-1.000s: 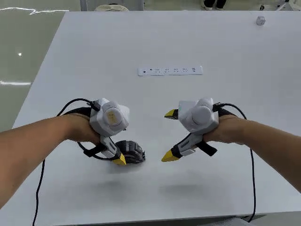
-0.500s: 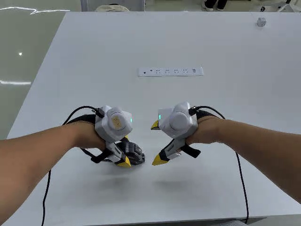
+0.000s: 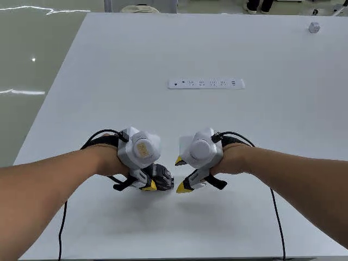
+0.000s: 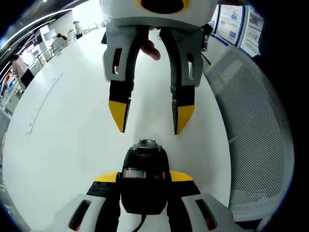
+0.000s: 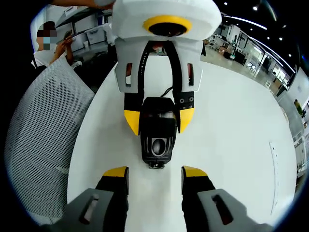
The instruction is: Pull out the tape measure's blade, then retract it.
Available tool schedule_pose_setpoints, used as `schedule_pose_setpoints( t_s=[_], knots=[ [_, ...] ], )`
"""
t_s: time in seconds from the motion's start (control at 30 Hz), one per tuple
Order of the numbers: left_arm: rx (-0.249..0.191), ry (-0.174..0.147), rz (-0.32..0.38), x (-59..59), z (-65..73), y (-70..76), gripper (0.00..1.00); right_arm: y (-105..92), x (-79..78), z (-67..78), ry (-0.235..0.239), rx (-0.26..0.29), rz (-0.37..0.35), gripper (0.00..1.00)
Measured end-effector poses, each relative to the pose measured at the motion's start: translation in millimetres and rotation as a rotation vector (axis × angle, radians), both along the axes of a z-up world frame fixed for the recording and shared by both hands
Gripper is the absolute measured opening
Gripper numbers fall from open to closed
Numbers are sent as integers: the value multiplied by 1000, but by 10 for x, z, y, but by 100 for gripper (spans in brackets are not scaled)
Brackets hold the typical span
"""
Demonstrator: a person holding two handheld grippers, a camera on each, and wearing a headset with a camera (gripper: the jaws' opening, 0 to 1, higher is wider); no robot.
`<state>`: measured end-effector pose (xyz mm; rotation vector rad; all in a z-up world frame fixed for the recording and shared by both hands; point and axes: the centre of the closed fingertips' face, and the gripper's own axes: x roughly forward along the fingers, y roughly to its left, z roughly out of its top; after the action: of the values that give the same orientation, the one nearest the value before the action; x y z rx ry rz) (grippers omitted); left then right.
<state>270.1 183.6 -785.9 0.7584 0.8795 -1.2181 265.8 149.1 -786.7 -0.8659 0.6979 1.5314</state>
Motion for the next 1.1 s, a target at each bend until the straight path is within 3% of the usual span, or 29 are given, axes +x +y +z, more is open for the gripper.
schedule_pose_setpoints(
  t_s=[0.27, 0.63, 0.7, 0.8, 0.97, 1.03, 1.07, 1.1],
  knots=[
    [-10, 2, -2, 1, -1, -5, 34, 36, -11, -106, 9, -10, 14, 29],
    [-27, 1, 5, 6, 1, -2, 34, 93, -12, -229, 17, -21, 18, 19],
    [-27, 1, 6, 7, 1, -1, 34, 96, 21, -255, 7, -28, 9, 16],
    [-25, 0, 5, 7, 0, 0, 34, 93, 29, -261, 37, -33, -31, 15],
    [-28, -2, 5, 8, -3, 1, 34, 91, 18, -332, -9, -64, 23, 16],
    [-30, -6, 2, 4, -3, -1, 34, 92, 14, -334, 19, -68, 2, 16],
    [-29, -8, 3, 5, -2, 3, 34, 88, 0, -335, 63, -63, -42, 15],
    [-29, -10, 5, 6, -1, 5, 34, 83, 34, -329, 44, -53, -20, 15]
  ],
)
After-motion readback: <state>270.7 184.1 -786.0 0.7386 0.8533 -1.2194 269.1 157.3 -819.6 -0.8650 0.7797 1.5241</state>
